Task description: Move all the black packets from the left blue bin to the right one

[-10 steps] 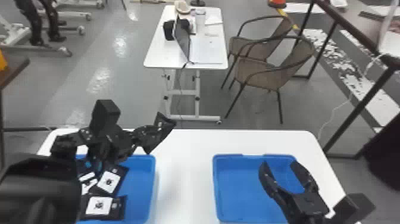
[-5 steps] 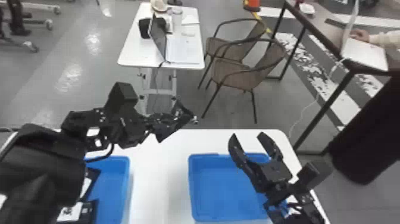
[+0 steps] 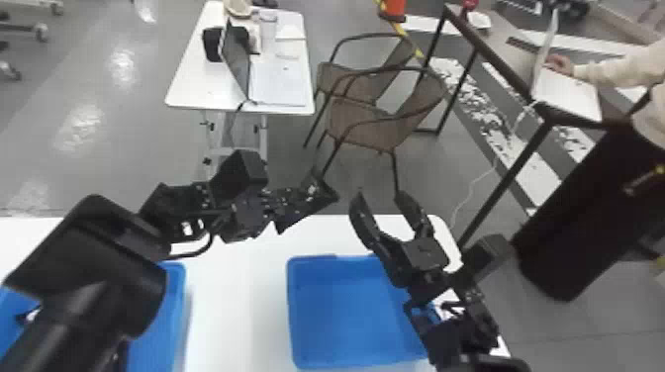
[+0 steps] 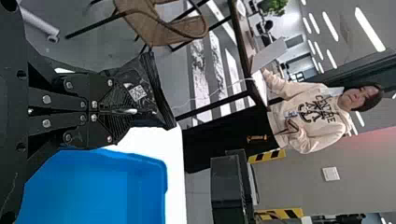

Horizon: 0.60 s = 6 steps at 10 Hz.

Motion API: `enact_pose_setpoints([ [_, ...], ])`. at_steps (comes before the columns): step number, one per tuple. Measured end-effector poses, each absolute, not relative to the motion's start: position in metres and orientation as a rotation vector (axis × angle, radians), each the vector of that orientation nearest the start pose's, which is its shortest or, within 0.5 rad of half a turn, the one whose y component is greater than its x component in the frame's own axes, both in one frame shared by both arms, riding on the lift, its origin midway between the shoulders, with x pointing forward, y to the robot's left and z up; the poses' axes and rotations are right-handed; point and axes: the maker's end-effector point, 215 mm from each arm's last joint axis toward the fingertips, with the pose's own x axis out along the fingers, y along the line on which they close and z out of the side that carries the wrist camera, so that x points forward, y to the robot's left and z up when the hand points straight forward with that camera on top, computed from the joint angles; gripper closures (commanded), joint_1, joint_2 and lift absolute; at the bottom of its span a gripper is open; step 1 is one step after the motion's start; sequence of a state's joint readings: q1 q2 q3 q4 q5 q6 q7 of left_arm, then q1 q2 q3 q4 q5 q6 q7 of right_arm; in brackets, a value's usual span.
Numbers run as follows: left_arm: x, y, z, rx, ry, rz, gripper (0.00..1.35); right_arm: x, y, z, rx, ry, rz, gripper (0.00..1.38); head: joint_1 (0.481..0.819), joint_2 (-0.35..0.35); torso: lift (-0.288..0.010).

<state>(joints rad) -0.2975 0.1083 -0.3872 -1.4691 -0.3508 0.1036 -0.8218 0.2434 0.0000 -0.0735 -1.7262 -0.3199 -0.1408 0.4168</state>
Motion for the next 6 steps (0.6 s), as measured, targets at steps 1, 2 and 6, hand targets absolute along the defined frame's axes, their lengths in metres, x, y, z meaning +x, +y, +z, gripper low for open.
enact_pose_setpoints([
  [1,0.548,-0.059,-0.351,0.631,0.052,-1.093,1.22,0.51,-0.2,-0.32,0.29,-0.137,0.306,0.18,0.695,-0.262,0.0],
  [2,0.544,-0.072,-0.35,0.665,0.022,-1.103,1.22,0.515,-0.2,-0.315,0.297,-0.151,0.309,0.18,0.695,-0.269,0.0],
  [6,0.54,-0.095,-0.336,0.694,-0.047,-1.116,1.22,0.526,-0.188,-0.312,0.352,-0.159,0.331,0.18,0.695,-0.284,0.0],
])
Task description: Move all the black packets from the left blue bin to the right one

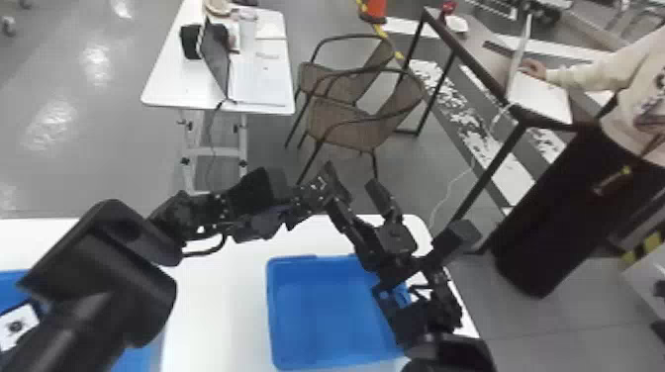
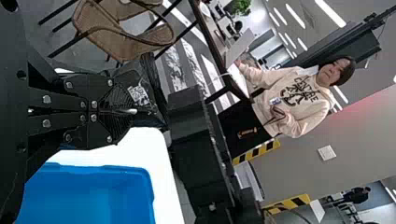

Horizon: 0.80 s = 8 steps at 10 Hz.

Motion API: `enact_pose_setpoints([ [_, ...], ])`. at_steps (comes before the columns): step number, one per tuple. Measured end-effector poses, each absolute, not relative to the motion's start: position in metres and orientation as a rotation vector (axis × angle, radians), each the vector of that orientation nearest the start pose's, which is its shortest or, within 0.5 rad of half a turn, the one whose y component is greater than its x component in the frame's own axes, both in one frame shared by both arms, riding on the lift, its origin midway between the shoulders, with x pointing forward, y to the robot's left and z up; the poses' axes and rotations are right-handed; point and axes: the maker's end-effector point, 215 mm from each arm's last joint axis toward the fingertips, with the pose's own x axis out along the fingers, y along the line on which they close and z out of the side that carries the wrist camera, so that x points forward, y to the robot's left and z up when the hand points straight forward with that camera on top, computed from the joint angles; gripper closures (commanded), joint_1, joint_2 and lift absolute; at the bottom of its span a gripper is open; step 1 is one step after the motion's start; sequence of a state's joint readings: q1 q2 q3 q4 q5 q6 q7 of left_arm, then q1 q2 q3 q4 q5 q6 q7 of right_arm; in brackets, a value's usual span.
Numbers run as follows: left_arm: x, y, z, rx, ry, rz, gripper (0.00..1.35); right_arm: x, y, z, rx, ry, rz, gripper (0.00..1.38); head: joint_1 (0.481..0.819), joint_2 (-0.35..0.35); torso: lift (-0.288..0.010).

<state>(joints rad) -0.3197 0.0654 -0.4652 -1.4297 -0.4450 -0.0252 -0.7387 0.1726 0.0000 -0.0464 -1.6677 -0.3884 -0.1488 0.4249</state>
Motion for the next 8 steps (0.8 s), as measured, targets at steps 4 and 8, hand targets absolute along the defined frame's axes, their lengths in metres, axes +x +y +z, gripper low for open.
enact_pose_setpoints([
  [4,0.539,-0.103,-0.327,0.66,-0.066,-1.124,1.22,0.535,-0.183,-0.326,0.415,-0.137,0.335,0.3,0.695,-0.286,0.0],
  [8,0.538,-0.109,-0.321,0.654,-0.076,-1.132,1.22,0.543,-0.176,-0.332,0.48,-0.13,0.342,0.97,0.695,-0.283,0.0],
])
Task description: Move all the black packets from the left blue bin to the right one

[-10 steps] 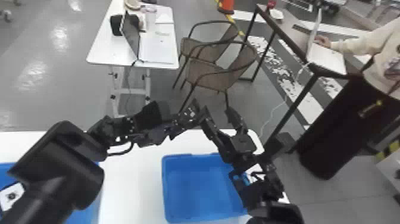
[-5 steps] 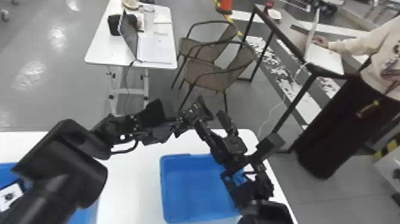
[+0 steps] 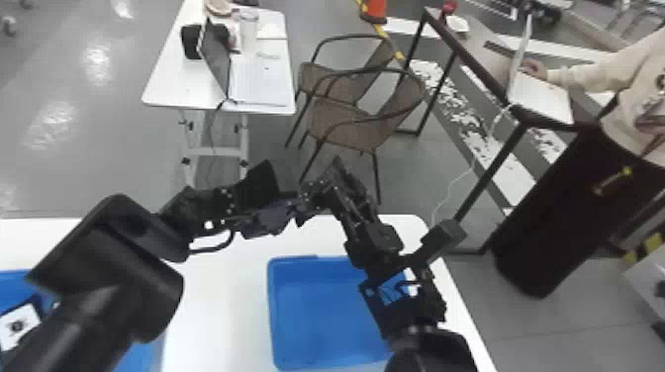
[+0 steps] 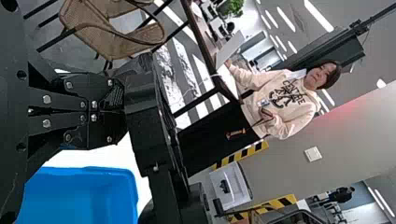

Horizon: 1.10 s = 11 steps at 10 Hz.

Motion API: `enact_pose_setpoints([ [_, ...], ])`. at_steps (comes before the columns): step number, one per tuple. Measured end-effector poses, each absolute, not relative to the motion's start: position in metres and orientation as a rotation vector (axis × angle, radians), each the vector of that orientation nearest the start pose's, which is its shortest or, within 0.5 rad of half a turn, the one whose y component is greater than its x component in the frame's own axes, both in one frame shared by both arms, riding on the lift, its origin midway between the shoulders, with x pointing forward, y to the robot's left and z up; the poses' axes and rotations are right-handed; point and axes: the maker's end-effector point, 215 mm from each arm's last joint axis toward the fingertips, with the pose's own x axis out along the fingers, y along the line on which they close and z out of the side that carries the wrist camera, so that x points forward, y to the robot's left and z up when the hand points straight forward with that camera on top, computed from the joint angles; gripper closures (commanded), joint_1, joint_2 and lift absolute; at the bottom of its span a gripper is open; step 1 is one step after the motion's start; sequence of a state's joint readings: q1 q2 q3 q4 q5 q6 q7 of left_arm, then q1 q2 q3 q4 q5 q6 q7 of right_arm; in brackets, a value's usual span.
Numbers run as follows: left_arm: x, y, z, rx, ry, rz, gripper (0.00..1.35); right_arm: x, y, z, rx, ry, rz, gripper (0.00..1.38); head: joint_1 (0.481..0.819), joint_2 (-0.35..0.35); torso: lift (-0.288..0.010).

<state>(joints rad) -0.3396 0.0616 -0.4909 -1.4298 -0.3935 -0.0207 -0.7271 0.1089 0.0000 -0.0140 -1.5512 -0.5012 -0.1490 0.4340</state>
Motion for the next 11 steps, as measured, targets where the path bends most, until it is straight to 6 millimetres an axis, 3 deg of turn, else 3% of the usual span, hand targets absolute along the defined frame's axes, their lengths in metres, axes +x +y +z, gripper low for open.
enact_pose_setpoints([
  [2,0.538,-0.11,-0.321,0.656,-0.076,-1.133,1.22,0.543,-0.176,-0.333,0.492,-0.129,0.343,1.06,0.695,-0.284,0.0],
  [3,0.538,-0.11,-0.321,0.657,-0.076,-1.132,1.22,0.542,-0.171,-0.336,0.513,-0.124,0.35,1.18,0.695,-0.281,0.0],
  [4,0.539,-0.108,-0.321,0.656,-0.075,-1.128,1.18,0.54,-0.165,-0.339,0.535,-0.115,0.359,1.16,0.695,-0.274,0.0],
  [6,0.542,-0.098,-0.325,0.626,-0.068,-1.105,0.86,0.536,-0.161,-0.35,0.547,-0.093,0.359,1.17,0.695,-0.262,0.0],
  [7,0.545,-0.089,-0.326,0.594,-0.063,-1.077,0.61,0.534,-0.164,-0.353,0.553,-0.089,0.347,1.22,0.695,-0.256,0.0],
  [8,0.546,-0.079,-0.327,0.569,-0.058,-1.055,0.44,0.533,-0.169,-0.356,0.554,-0.087,0.331,1.22,0.695,-0.249,0.0],
  [9,0.549,-0.064,-0.328,0.547,-0.044,-1.022,0.39,0.531,-0.177,-0.366,0.553,-0.071,0.299,1.22,0.695,-0.246,0.0],
  [11,0.556,-0.014,-0.331,0.488,-0.001,-0.912,0.39,0.518,-0.197,-0.39,0.552,-0.031,0.235,1.22,0.695,-0.218,0.0],
])
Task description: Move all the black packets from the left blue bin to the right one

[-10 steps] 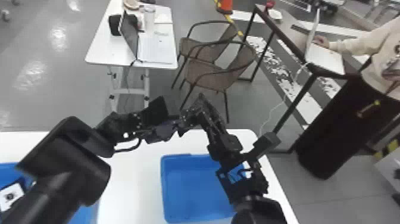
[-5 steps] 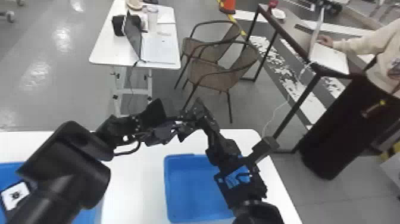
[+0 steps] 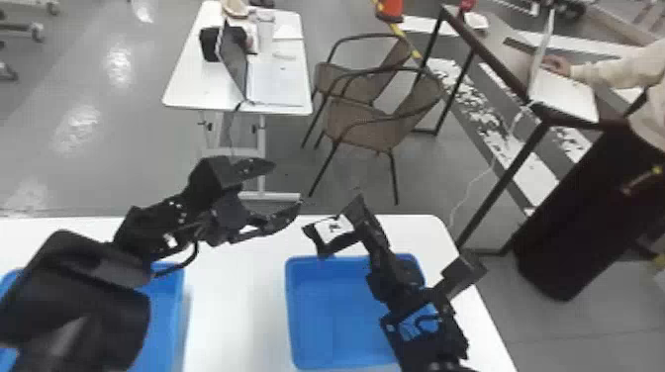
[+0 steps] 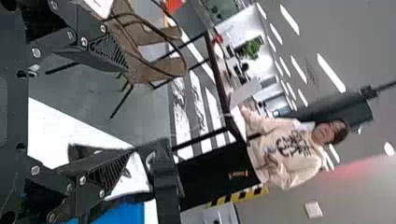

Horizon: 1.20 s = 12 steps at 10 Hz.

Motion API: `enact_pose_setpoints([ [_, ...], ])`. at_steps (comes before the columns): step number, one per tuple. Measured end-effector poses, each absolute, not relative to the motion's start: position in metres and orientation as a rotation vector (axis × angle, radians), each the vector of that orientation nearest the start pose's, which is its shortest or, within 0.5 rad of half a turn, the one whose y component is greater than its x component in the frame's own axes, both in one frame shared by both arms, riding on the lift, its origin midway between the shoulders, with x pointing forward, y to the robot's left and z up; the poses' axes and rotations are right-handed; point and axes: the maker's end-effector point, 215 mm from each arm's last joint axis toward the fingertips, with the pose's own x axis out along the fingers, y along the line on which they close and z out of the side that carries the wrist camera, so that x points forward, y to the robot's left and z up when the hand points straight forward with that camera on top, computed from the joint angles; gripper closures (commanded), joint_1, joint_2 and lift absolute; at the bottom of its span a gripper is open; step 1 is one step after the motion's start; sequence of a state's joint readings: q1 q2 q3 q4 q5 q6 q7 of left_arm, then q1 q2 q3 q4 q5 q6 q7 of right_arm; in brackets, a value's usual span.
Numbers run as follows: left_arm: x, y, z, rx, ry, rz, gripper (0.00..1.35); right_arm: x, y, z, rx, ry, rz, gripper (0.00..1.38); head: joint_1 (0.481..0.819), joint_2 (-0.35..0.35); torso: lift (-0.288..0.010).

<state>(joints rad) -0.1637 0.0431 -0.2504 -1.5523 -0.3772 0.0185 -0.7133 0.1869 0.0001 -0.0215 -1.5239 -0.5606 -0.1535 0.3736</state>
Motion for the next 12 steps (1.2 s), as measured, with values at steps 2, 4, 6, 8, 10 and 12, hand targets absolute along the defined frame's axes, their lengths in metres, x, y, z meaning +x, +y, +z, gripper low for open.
enact_pose_setpoints([
  [2,0.556,0.042,-0.326,0.418,0.03,-0.789,0.39,0.499,-0.217,-0.423,0.562,0.024,0.175,1.22,0.695,-0.192,0.0],
  [4,0.545,0.093,-0.317,0.352,0.045,-0.692,0.38,0.483,-0.228,-0.462,0.586,0.087,0.13,1.22,0.695,-0.151,0.0],
  [6,0.532,0.133,-0.322,0.274,0.081,-0.611,0.38,0.47,-0.235,-0.501,0.623,0.151,0.09,1.22,0.695,-0.113,0.0],
  [8,0.523,0.161,-0.322,0.223,0.087,-0.547,0.39,0.458,-0.24,-0.534,0.636,0.202,0.052,1.22,0.695,-0.093,0.0],
  [10,0.517,0.174,-0.317,0.187,0.08,-0.523,0.39,0.457,-0.247,-0.551,0.627,0.223,0.026,0.75,0.695,-0.084,0.0],
  [12,0.513,0.183,-0.315,0.163,0.077,-0.506,0.39,0.457,-0.258,-0.557,0.611,0.219,-0.001,0.04,0.695,-0.084,0.0],
])
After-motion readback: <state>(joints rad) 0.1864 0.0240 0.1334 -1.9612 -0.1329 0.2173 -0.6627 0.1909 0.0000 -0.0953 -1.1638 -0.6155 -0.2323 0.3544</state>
